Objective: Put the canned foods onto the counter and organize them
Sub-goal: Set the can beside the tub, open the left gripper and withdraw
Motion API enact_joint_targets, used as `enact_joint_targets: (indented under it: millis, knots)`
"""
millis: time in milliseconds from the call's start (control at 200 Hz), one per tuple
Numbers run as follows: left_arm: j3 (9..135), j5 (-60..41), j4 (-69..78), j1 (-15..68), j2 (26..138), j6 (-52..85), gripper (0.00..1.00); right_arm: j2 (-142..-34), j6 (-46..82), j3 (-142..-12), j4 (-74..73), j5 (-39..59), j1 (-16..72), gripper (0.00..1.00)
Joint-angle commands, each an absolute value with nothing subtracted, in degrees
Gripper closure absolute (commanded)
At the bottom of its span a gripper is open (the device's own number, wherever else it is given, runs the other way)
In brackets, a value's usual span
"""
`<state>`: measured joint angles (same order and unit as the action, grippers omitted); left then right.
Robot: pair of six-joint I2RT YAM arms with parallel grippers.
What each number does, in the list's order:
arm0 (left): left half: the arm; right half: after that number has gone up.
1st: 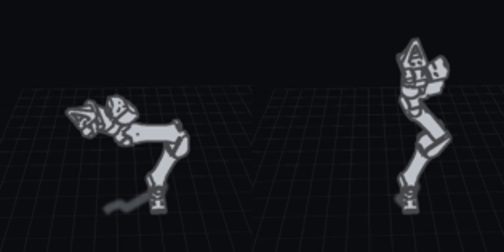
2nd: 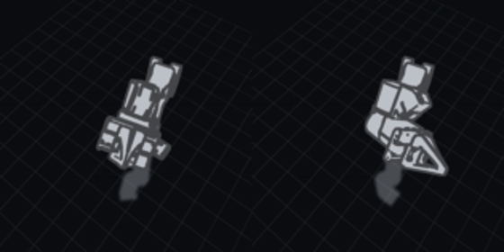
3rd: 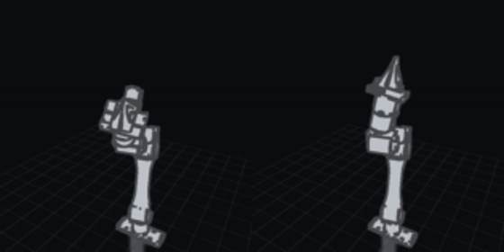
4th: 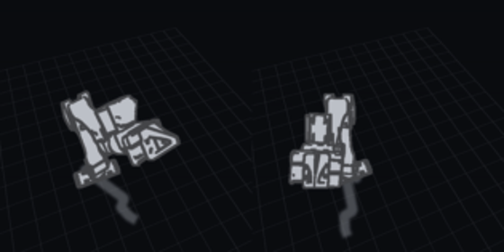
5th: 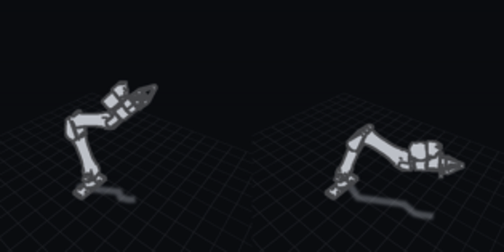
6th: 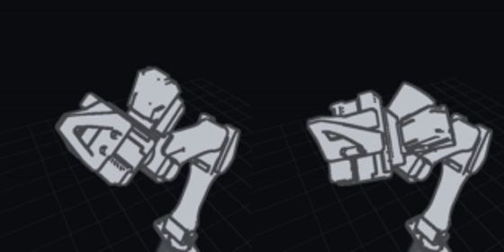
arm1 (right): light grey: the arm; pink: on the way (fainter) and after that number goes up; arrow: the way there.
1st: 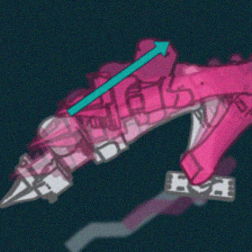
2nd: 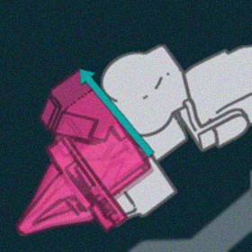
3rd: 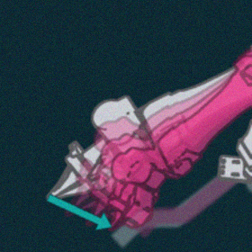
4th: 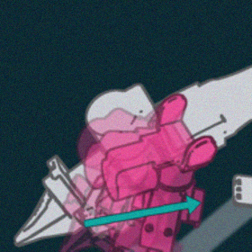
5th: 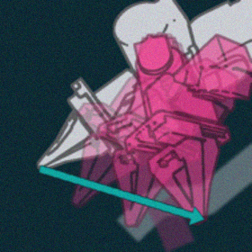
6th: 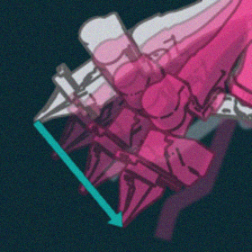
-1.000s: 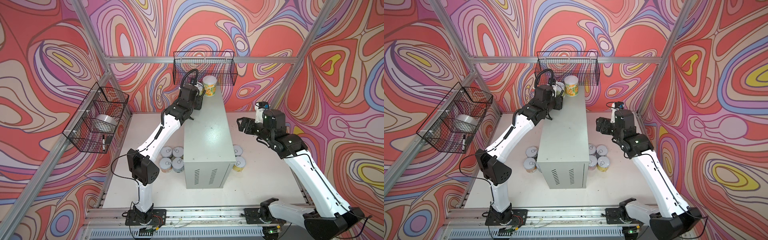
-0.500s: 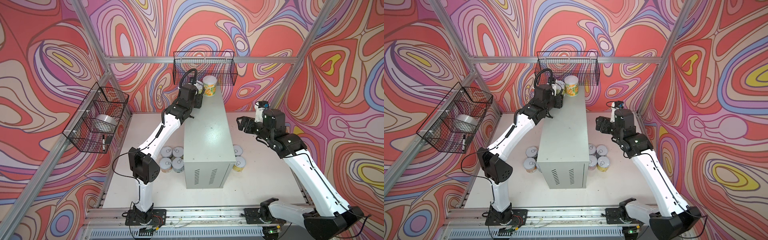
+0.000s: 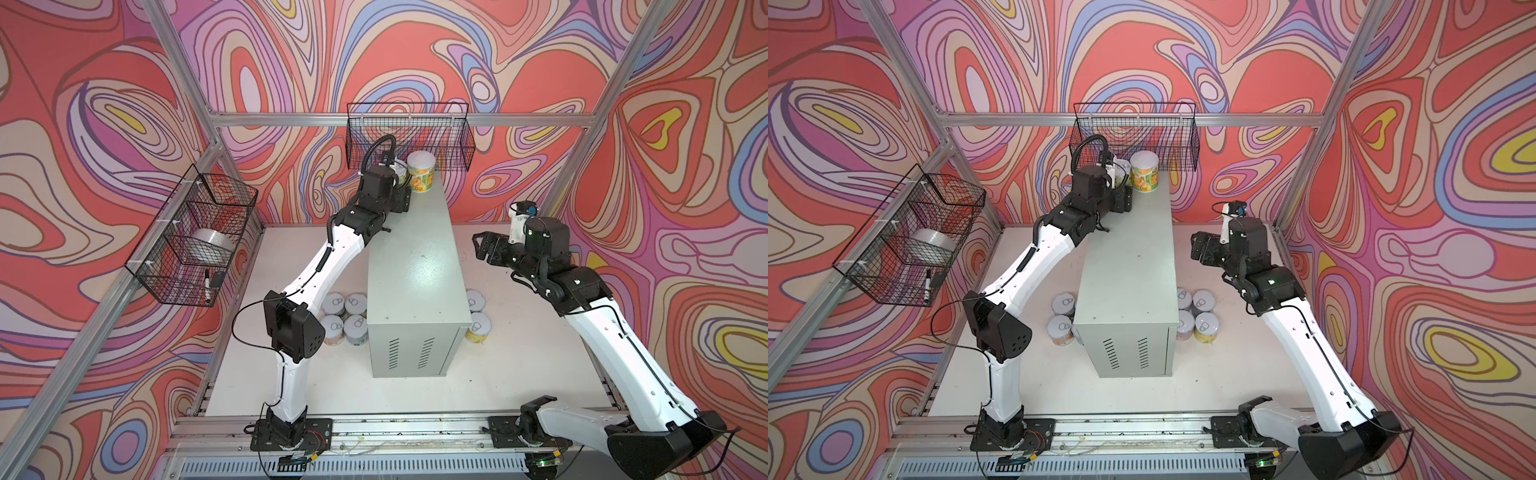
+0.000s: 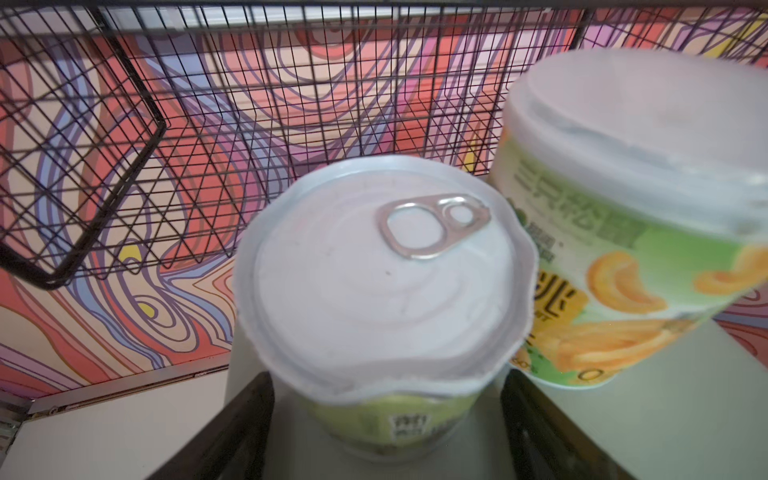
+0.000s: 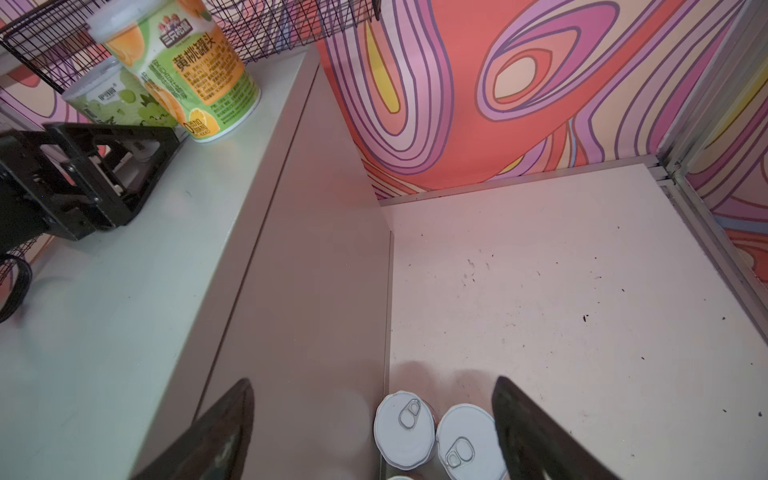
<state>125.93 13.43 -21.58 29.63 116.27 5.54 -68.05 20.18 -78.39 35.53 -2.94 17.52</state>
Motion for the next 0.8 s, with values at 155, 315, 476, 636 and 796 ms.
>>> enact_joint_targets:
  millis: [155, 315, 476, 636, 796]
  knots:
    - [124.3, 14.88, -24.41, 29.69, 110.51, 4.63, 0.0, -66.92, 19.57, -77.83, 35.99, -3.92, 17.17, 0.07]
    - [121.85, 19.45, -27.58, 32.08, 103.29, 4.11, 0.0, -64.78, 19.84, -75.29, 36.21, -4.09, 17.15, 0.07]
    - [105.29, 20.87, -23.34, 33.69, 87.93, 5.67, 0.0, -62.25, 21.03, -70.93, 38.5, -4.32, 16.98, 0.06]
    - [86.44, 19.73, -23.64, 31.08, 69.89, 16.39, 0.0, -59.72, 22.59, -66.06, 42.11, -5.25, 16.55, 0.04]
    - [79.1, 22.18, -37.35, 30.76, 60.41, 17.81, 0.0, -58.91, 24.11, -61.17, 46.52, -5.9, 16.44, 0.02]
